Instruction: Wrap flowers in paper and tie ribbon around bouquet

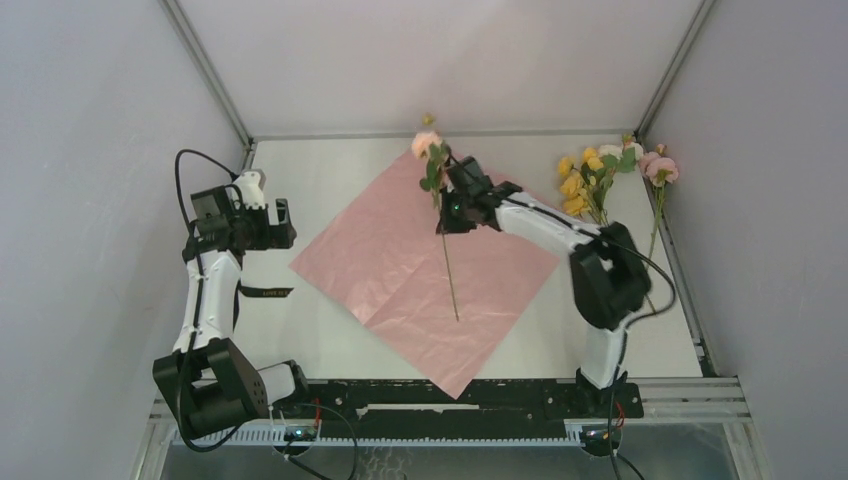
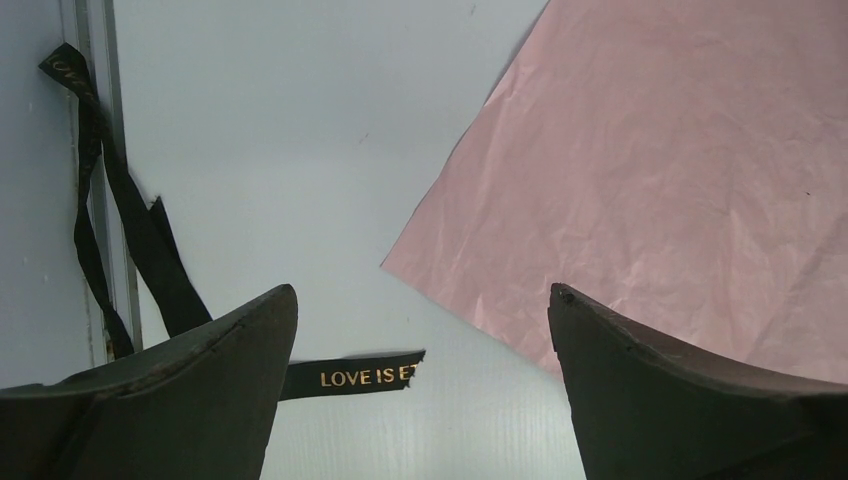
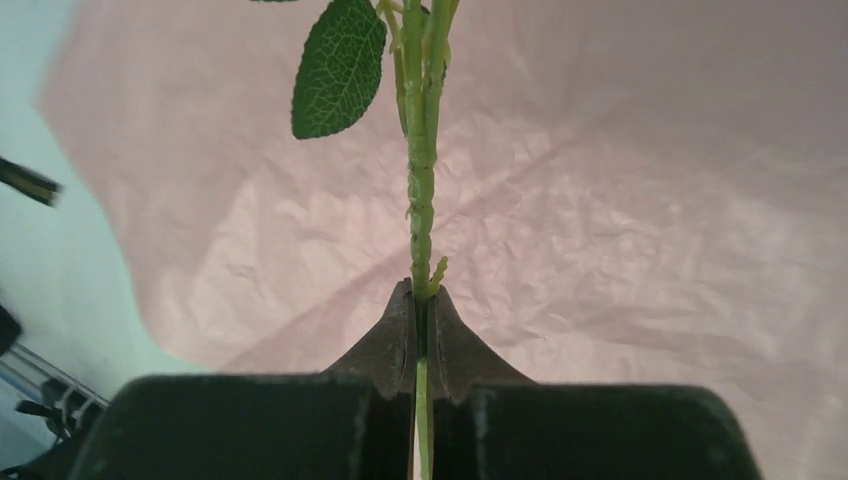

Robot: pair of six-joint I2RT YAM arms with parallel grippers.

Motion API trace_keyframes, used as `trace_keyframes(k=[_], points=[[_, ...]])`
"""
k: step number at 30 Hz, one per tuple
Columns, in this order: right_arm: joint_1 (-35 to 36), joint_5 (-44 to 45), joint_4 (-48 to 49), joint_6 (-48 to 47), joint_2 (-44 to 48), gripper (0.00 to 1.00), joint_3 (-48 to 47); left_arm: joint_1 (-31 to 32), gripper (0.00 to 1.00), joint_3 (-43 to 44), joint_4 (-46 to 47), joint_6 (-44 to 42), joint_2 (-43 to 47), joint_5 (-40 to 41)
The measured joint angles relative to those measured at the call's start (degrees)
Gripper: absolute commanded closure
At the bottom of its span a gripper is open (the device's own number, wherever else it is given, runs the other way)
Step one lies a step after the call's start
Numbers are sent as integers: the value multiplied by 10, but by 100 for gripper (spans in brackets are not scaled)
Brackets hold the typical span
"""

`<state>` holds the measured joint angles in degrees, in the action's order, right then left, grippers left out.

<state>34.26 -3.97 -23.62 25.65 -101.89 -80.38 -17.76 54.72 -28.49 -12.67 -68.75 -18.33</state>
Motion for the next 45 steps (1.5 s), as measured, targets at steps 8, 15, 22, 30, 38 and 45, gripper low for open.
trace_keyframes(k=[8,15,22,30,38,45], points=[[-5,-34,-152,-19,-194,28,-169,0,0,-6,0,-3,3,-1],[-87,25,-200,-126,-13,16,-124,0,0,-6,0,-5,3,-4],[-410,66,-257,-208,41,1,-129,0,0,-6,0,-6,3,-7],[-503,85,-304,-220,-87,2,-74,0,0,-13,0,-10,0,-20],[-499,125,-289,-222,-180,69,-85,0,0,-14,-2,-14,-7,-30],[-451,279,-280,-257,-176,100,-77,0,0,-14,-2,-14,-6,-32]])
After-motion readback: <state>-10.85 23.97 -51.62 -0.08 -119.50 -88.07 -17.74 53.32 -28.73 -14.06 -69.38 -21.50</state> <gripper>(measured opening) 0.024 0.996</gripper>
